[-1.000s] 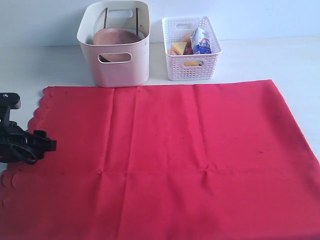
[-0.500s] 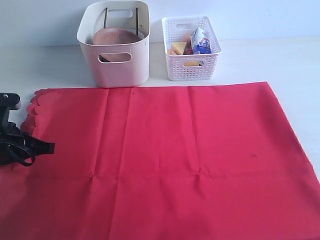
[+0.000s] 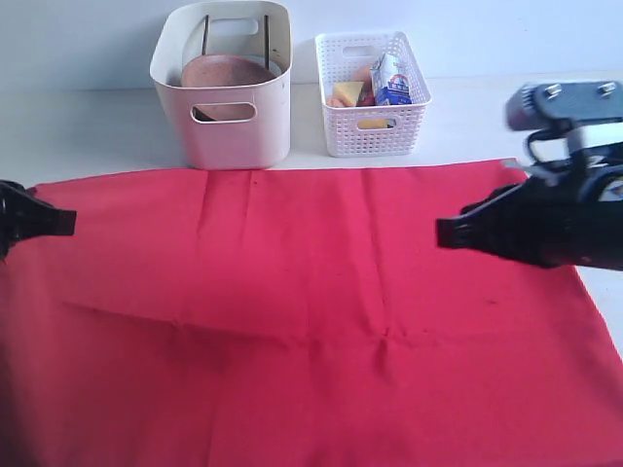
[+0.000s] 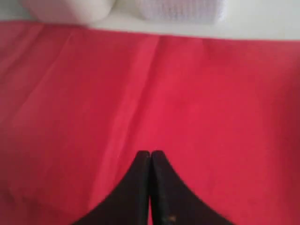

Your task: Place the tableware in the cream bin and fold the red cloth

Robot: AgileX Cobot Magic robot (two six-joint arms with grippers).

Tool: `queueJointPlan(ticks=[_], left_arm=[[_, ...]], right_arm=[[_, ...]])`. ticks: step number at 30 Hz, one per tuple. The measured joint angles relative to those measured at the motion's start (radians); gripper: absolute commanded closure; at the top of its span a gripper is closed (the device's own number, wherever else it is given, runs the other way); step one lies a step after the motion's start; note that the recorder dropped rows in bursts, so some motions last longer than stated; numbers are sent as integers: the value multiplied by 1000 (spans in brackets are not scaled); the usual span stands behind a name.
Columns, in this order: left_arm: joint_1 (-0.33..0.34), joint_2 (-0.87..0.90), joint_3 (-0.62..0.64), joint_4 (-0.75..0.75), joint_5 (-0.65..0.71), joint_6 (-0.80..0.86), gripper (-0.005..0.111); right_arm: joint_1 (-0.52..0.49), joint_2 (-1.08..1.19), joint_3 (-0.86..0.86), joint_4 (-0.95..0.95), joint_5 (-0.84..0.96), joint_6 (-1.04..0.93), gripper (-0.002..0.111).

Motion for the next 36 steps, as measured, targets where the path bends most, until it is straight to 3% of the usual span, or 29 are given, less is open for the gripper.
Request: queueJointPlan(ticks=[5, 10, 15, 21, 25, 32, 36], left_arm=[[0, -78, -75, 1, 119, 14, 107], [0, -81, -84, 2, 191, 19, 107], [0, -7, -40, 6, 172, 21, 107], [0, 152, 19, 6, 53, 21, 104], [0, 252, 29, 6, 2, 21, 80], [2, 370, 29, 18, -76, 29, 1], [4, 379, 29, 24, -103, 35, 2]], right_arm=[[114, 243, -96, -2, -17, 0, 108], [156, 406, -161, -4, -23, -7, 108], [160, 458, -174, -6, -23, -11, 108], [160, 458, -177, -6, -23, -11, 108], [160, 458, -177, -6, -23, -12, 108], [160, 458, -177, -6, -23, -12, 108], [160, 458, -177, -6, -23, -25, 108]])
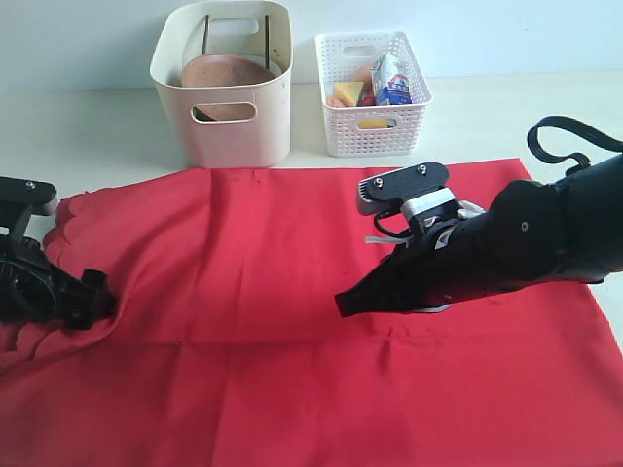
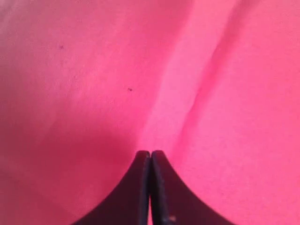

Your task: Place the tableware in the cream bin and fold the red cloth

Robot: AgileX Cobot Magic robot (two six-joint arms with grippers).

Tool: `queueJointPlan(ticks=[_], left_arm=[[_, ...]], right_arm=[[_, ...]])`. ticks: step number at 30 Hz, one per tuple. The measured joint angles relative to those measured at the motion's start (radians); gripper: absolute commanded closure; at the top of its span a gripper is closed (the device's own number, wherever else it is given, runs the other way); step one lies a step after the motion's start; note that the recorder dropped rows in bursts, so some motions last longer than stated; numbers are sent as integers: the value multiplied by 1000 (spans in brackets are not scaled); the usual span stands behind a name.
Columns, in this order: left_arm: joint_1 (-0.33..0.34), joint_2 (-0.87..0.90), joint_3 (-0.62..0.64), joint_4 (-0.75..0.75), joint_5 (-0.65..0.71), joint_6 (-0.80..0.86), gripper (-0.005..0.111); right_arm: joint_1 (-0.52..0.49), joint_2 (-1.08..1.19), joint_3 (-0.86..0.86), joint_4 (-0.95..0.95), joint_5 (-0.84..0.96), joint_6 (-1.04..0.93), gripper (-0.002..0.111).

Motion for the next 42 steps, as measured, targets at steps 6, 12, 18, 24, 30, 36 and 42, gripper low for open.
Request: queueJointPlan(ticks=[6, 12, 18, 24, 30, 36, 42], left_arm=[[9, -2, 0, 11, -15, 6, 2], [220, -43, 0, 26, 12, 9, 2], [224, -46, 0, 26, 20, 9, 2], [164, -74, 0, 26, -17, 3, 2], [146, -125, 0, 13, 0, -11, 2], [12, -126, 24, 0, 4, -10, 2], [0, -26, 28, -7, -81, 5, 2]], right_arm=[[0, 0, 0, 0, 0, -11, 108], [0, 0, 0, 0, 0, -13, 108], [0, 0, 0, 0, 0, -13, 108], [0, 0, 0, 0, -1, -13, 108], [0, 0, 0, 0, -4, -13, 108], [0, 0, 0, 0, -16, -13, 108], [0, 0, 0, 0, -16, -13, 108]])
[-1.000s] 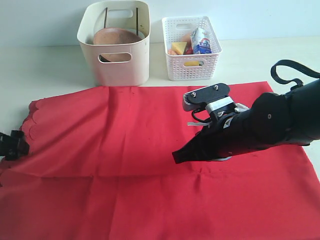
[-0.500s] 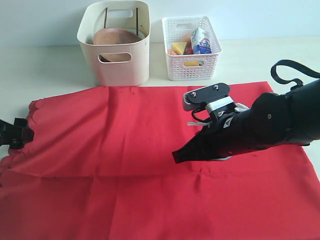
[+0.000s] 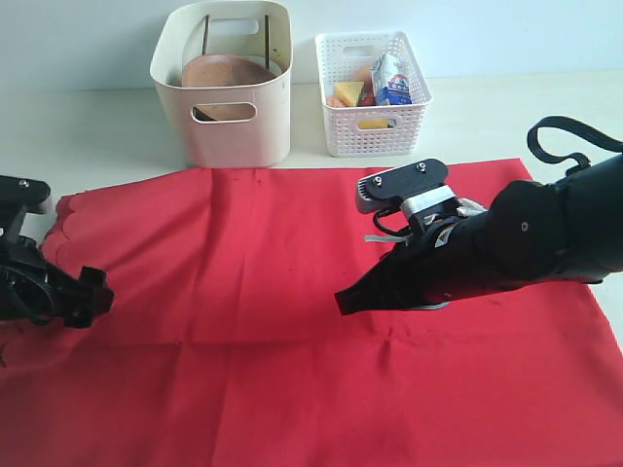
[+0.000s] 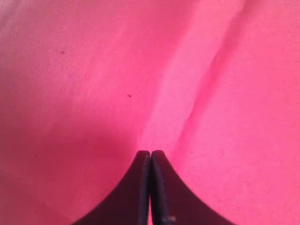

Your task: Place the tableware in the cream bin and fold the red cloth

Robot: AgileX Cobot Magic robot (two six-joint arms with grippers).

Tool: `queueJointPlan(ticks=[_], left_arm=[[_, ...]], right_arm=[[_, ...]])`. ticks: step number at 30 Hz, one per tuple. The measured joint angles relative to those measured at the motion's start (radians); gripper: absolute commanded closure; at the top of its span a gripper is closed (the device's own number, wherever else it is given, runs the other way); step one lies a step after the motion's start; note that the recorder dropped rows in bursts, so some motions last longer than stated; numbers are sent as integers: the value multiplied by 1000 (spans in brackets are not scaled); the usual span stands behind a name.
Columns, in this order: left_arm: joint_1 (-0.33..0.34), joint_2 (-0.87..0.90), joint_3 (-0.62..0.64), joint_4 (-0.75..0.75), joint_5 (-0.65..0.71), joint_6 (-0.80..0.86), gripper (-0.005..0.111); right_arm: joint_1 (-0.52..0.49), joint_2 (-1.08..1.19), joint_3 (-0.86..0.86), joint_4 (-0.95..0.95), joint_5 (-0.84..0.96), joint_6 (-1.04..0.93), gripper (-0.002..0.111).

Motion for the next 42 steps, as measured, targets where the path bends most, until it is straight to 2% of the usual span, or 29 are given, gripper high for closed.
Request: queueJointPlan(ticks=[3, 6, 9, 14, 18, 20, 21, 23, 27, 34, 42], left_arm=[[32, 72, 0, -13, -88, -5, 2], [91, 113, -6, -15, -190, -17, 2], [129, 119, -6, -15, -211, -18, 2], [130, 128, -8, -15, -207, -21, 2], [130, 170, -29, -19, -233, -33, 9], [130, 183, -40, -22, -242, -38, 20], [130, 188, -43, -22, -244, -40, 29], [130, 194, -48, -19, -244, -42, 52], [126, 201, -53, -7, -246, -35, 106], [128, 190, -53, 9, -234, 8, 105], [135, 27, -27, 7, 37, 27, 105]], right_arm=[[0, 0, 0, 0, 0, 0, 108], [0, 0, 0, 0, 2, 0, 108], [0, 0, 0, -13, 2, 0, 108], [0, 0, 0, -20, 10, 0, 108], [0, 0, 0, -20, 14, 0, 108], [0, 0, 0, -20, 14, 0, 108], [0, 0, 0, -20, 16, 0, 108], [0, 0, 0, -20, 16, 0, 108], [0, 0, 0, -20, 16, 0, 108], [0, 0, 0, -20, 19, 0, 108], [0, 9, -2, -24, 39, 0, 108]])
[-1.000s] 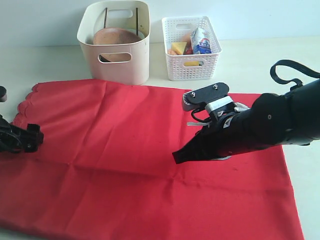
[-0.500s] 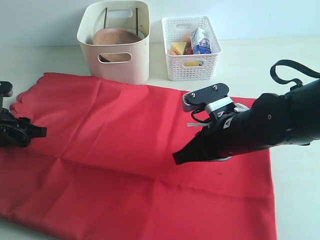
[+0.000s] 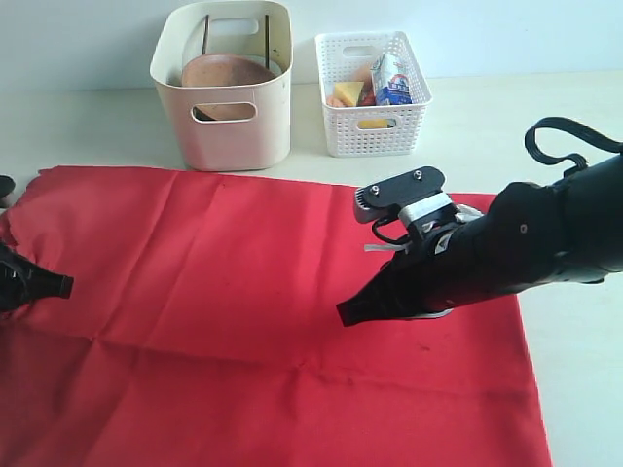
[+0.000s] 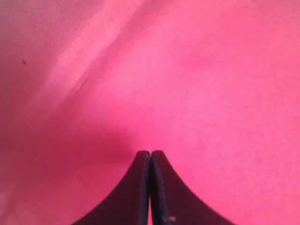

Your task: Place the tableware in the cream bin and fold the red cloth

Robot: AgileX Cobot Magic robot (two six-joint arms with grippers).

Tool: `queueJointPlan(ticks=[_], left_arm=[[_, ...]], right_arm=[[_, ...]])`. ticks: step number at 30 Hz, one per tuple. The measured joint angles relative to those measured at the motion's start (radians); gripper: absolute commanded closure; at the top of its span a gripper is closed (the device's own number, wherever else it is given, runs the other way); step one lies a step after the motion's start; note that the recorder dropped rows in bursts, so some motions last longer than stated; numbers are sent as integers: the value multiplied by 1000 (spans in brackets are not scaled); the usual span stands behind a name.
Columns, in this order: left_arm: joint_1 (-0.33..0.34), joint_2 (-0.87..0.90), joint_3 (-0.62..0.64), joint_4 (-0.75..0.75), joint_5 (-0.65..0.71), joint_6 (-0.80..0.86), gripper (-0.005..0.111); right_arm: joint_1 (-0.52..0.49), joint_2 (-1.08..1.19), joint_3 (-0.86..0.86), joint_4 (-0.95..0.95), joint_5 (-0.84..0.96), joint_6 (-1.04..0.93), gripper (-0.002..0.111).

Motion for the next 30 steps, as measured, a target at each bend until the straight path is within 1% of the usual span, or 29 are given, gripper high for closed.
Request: queueJointPlan(ticks=[3, 8, 11, 18, 24, 25, 27, 30], left_arm=[[0, -106, 9, 0, 83, 3, 105], [0, -267, 9, -2, 161, 3, 105], [0, -322, 9, -6, 182, 6, 105], [0, -323, 10, -15, 196, 7, 105], [0, -233, 10, -15, 191, 7, 105], [0, -210, 10, -15, 186, 7, 104], [0, -167, 10, -15, 169, 7, 97], [0, -114, 10, -15, 141, 7, 76]], right_arm=[[0, 33, 0, 0, 0, 0, 108], [0, 51, -19, 0, 16, 0, 108], [0, 51, -20, 0, 18, 0, 108], [0, 51, -20, 0, 21, -16, 108], [0, 51, -20, 0, 21, -18, 108], [0, 51, -20, 0, 22, -18, 108], [0, 51, -20, 0, 22, -18, 108], [0, 51, -20, 0, 22, -20, 108]])
